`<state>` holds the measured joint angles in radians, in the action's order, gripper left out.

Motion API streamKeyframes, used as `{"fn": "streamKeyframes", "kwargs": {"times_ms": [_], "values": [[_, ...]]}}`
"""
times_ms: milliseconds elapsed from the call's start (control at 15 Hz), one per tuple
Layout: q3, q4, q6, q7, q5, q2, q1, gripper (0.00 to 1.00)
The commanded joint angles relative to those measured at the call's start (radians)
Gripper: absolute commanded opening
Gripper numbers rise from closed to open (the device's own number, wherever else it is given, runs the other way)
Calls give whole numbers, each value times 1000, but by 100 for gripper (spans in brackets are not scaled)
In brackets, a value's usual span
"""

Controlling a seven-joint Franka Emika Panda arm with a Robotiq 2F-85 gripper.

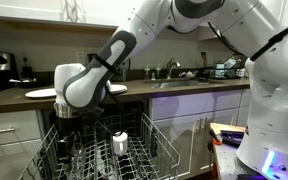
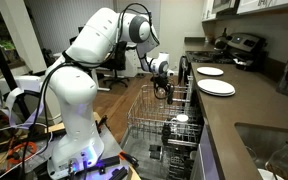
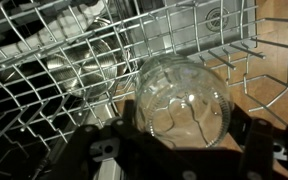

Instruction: Move the glass jar to the left

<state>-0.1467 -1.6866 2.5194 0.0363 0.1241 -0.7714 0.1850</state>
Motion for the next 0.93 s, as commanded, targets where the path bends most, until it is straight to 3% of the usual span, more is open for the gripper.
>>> {"fn": "streamKeyframes", "kwargs": {"times_ms": [0, 867], "values": [[-16, 67, -55, 52, -29, -31, -12, 61], [-19, 204, -186, 67, -23, -118, 4, 61]]}}
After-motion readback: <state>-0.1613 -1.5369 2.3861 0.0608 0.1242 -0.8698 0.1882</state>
